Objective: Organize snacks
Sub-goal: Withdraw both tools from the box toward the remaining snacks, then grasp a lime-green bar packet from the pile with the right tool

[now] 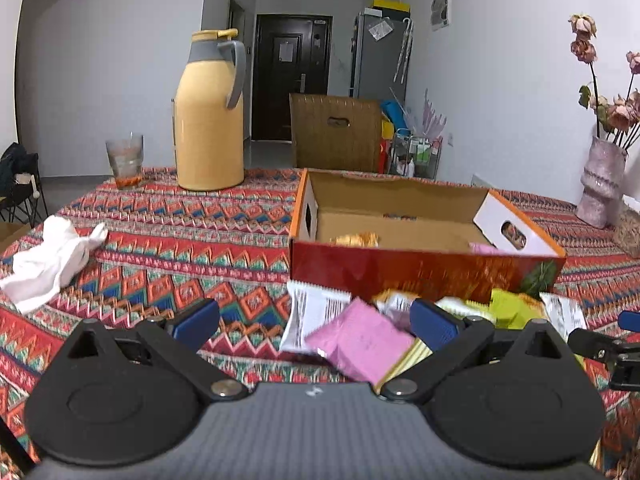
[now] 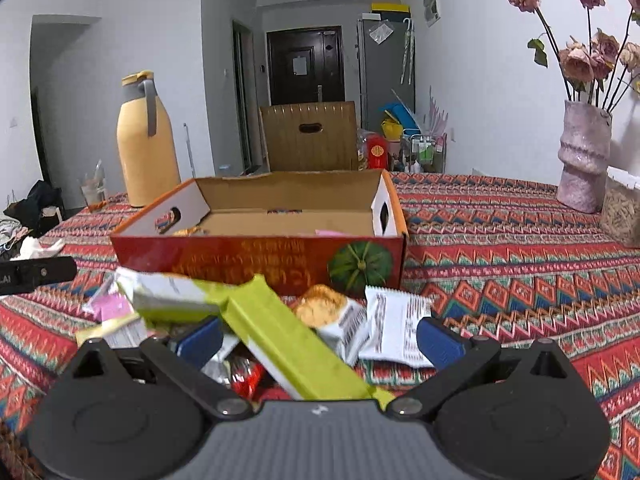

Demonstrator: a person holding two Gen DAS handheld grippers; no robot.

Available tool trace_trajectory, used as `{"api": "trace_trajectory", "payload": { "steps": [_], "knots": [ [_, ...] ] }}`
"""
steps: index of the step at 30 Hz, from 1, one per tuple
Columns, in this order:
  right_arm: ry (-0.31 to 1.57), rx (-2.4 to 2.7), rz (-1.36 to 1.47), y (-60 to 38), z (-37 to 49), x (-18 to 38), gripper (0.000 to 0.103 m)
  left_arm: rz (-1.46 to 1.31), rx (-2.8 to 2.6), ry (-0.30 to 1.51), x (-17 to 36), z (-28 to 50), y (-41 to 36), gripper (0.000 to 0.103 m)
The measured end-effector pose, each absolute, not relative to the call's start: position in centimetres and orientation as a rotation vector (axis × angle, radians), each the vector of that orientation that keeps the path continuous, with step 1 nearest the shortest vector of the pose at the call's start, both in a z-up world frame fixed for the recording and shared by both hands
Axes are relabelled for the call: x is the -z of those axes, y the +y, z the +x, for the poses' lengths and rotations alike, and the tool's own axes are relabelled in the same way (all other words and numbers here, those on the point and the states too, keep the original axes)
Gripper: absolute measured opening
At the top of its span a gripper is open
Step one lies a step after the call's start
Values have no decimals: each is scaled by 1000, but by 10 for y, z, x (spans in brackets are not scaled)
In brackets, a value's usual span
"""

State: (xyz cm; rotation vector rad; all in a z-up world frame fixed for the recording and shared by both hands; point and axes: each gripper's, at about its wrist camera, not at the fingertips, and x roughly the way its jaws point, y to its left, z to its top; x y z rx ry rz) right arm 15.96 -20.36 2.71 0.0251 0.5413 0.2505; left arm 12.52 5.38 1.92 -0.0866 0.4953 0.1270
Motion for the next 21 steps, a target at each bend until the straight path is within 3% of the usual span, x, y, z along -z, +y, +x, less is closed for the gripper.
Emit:
{"api": "trace_trajectory", "payload": {
  "steps": [5,9,17,21],
  "knots": [
    [552,-246,7,-206,163,-21,101,-90,-124,507,-5,127,55,103],
    [564,-274,-24,-201,172,-20,88,-97,-122,513,-1,129,57,103],
    [626,-342,-78,-184,195,-12,86,-106,-119,525,4,130,57,103],
    [666,-384,-47,-185,203,-8,69,-108,-112,535,6,131,57,103]
  ]
}}
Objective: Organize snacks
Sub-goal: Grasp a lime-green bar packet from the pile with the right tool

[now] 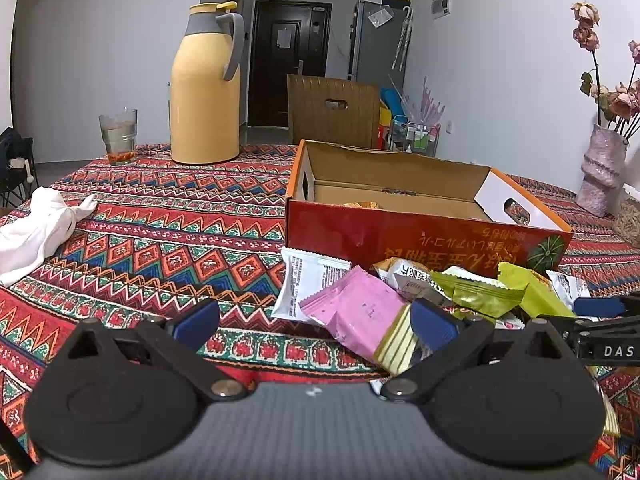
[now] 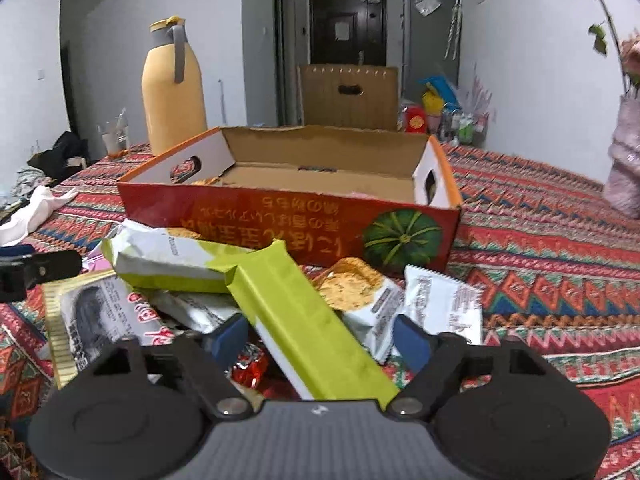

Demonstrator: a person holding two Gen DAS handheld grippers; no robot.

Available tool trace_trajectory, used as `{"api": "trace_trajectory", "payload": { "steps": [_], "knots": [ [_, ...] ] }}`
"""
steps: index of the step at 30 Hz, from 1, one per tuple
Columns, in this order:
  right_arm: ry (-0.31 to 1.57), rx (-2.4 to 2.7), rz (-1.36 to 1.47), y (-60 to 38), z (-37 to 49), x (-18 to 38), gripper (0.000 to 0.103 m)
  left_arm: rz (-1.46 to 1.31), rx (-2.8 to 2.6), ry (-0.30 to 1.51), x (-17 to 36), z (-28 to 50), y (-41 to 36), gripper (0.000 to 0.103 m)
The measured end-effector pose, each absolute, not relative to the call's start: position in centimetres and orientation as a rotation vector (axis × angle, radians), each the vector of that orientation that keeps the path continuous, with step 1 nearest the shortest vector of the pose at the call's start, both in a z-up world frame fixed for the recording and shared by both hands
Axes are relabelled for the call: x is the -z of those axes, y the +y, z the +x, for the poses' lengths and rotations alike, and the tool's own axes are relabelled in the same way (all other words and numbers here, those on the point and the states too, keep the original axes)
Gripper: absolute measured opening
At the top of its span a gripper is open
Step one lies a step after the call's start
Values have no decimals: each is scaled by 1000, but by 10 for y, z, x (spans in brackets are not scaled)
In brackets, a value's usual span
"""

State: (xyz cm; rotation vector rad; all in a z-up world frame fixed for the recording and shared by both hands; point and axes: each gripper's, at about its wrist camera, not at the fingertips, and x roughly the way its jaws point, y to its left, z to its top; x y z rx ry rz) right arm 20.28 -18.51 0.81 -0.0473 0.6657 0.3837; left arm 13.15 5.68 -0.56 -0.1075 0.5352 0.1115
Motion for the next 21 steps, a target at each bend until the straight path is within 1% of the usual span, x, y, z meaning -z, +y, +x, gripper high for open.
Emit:
{"api": "trace_trajectory", "payload": {
  "steps": [5,8,9,10,15,21],
  "knots": [
    [679,-408,-39,-186,202,-6,63,-113,-109,546,8,133,57,103],
    [674,-419,-46,-186,200,-6,53,-113,-110,546,8,133,57,103],
    [671,-427,-48,-186,198,-7,42,-113,-111,548,8,134,57,103],
    [670,-432,-46,-186,197,-8,34,-113,-112,549,8,134,57,103],
    [625,-375,-36,-189,184,-11,33,-112,-118,552,9,133,57,103],
    [551,-315,44,-206,170,-22,33,-118,-129,551,7,132,58,103]
  ]
}}
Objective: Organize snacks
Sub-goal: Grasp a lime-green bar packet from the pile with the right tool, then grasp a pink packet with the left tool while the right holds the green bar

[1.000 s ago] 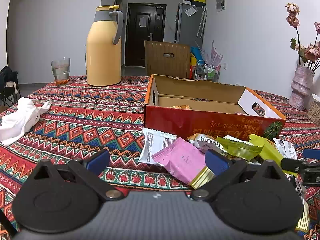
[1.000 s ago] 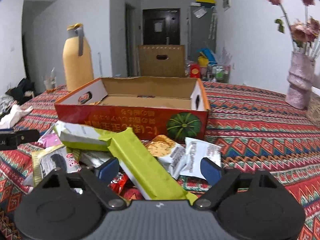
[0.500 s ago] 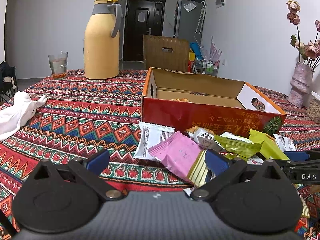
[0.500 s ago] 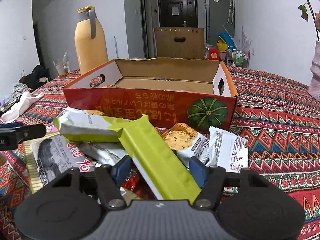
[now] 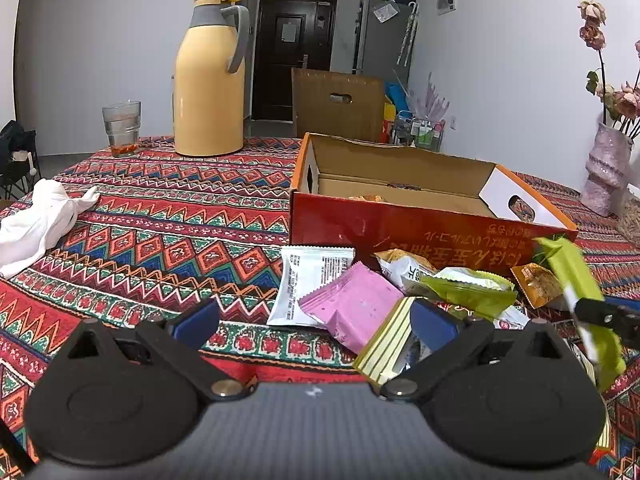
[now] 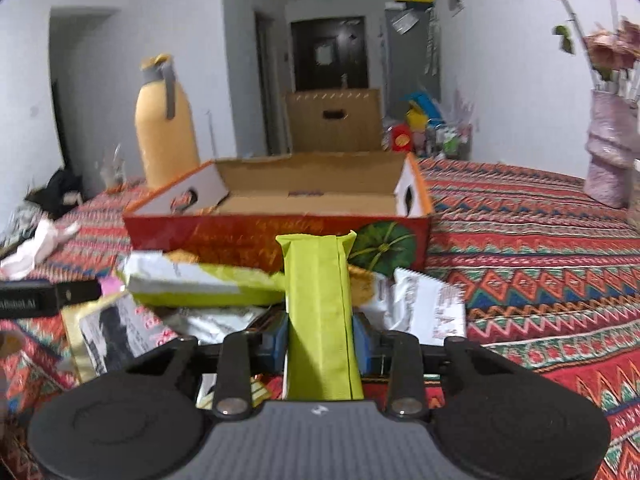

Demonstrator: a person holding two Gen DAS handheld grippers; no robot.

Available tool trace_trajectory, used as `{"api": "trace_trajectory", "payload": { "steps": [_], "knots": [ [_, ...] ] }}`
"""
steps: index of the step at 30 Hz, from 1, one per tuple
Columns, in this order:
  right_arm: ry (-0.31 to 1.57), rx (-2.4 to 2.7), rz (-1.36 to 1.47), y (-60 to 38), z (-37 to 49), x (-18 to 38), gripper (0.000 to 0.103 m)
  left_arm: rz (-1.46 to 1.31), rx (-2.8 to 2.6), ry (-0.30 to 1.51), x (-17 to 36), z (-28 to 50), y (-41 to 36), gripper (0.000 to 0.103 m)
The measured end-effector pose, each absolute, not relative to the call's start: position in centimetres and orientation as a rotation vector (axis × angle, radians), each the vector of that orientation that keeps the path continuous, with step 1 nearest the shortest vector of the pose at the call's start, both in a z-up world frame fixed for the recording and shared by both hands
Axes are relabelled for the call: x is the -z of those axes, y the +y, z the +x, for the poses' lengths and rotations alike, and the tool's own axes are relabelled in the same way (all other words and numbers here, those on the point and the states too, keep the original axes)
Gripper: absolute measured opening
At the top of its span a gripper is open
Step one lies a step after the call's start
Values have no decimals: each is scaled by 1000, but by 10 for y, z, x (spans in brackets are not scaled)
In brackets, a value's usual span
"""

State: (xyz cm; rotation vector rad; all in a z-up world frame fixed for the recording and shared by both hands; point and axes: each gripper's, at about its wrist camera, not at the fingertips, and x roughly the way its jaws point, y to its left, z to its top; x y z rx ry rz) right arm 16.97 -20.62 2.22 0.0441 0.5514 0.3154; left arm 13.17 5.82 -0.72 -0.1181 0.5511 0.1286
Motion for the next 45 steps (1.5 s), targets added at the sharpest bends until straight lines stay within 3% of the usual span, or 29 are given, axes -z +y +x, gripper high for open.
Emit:
{"api": "trace_trajectory", "payload": {
  "steps": [11,27,40,44,45],
  "knots": [
    [514,-219,81,-229,180,-27,33,-1,-149,603,-10,153,61,103],
    [572,-205,148,-238,196,-3,33,174,-36,690,16,188,21,103],
    [580,-213,151,-237,199,1,33,70,58,752,31,197,27,103],
    [577,-214,150,-237,199,2,33,56,77,754,30,194,30,96],
    [576,-215,151,-237,199,2,33,56,86,751,29,192,30,89]
  ]
}}
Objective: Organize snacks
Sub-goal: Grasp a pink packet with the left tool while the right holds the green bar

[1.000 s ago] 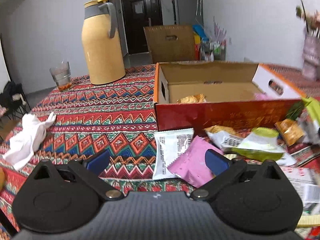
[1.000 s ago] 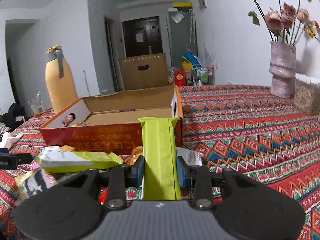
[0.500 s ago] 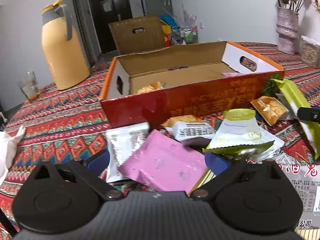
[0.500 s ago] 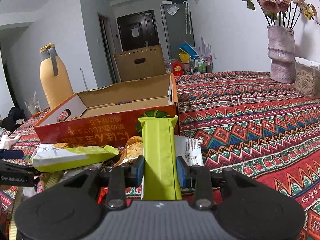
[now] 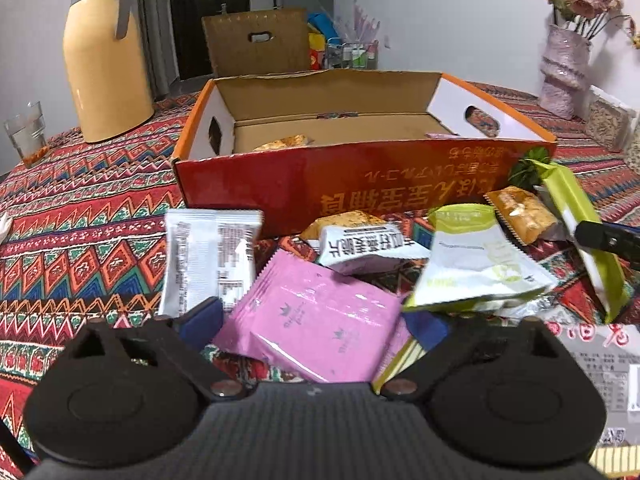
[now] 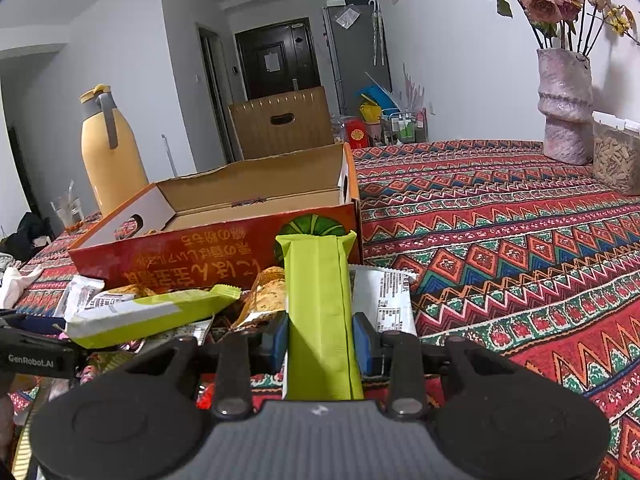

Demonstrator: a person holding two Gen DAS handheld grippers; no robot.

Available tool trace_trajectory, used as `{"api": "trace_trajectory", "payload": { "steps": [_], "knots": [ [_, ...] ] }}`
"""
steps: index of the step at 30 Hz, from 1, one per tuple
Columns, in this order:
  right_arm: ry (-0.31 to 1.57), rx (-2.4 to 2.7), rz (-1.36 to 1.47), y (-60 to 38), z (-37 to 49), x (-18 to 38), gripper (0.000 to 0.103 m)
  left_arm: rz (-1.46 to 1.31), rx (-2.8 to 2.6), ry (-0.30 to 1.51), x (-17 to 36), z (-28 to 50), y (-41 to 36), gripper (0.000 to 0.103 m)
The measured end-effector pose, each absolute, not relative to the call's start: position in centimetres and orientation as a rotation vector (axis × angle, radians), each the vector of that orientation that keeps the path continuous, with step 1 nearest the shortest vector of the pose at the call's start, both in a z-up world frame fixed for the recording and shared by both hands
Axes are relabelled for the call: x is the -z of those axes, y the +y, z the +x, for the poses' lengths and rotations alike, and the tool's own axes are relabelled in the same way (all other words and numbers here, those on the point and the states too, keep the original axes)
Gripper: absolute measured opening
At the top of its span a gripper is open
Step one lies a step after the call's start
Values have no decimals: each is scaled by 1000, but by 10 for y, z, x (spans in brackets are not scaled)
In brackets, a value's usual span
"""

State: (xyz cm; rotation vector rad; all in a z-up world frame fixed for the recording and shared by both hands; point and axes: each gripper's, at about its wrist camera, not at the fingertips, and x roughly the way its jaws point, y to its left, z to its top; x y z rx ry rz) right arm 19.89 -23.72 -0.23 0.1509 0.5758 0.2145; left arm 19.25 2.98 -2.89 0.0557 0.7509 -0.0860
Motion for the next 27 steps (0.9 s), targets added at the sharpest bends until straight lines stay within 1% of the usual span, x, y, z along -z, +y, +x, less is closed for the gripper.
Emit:
{"api": "trace_trajectory", "payload": {
  "steps": [1,3,6,9,15,17,19,21,27],
  "knots": [
    [575,-215,152,-238,199,2,33,59,94,746,28,190,29,83],
    [573,-217,152,-237,199,3,33,65,104,739,27,186,28,78],
    [569,-219,152,-237,197,2,33,58,99,736,25,181,29,77],
    [568,-220,152,-237,197,2,33,57,96,727,22,180,29,78],
    [566,-221,153,-237,196,2,33,79,105,761,29,191,23,87],
    [566,-221,153,-237,196,2,33,69,112,770,31,192,25,88],
    [566,-222,153,-236,196,2,33,68,117,770,30,191,25,76],
    [566,-222,152,-236,196,2,33,74,121,764,29,188,25,71],
    [558,-226,154,-236,193,0,33,78,108,746,25,176,26,64]
  ]
}}
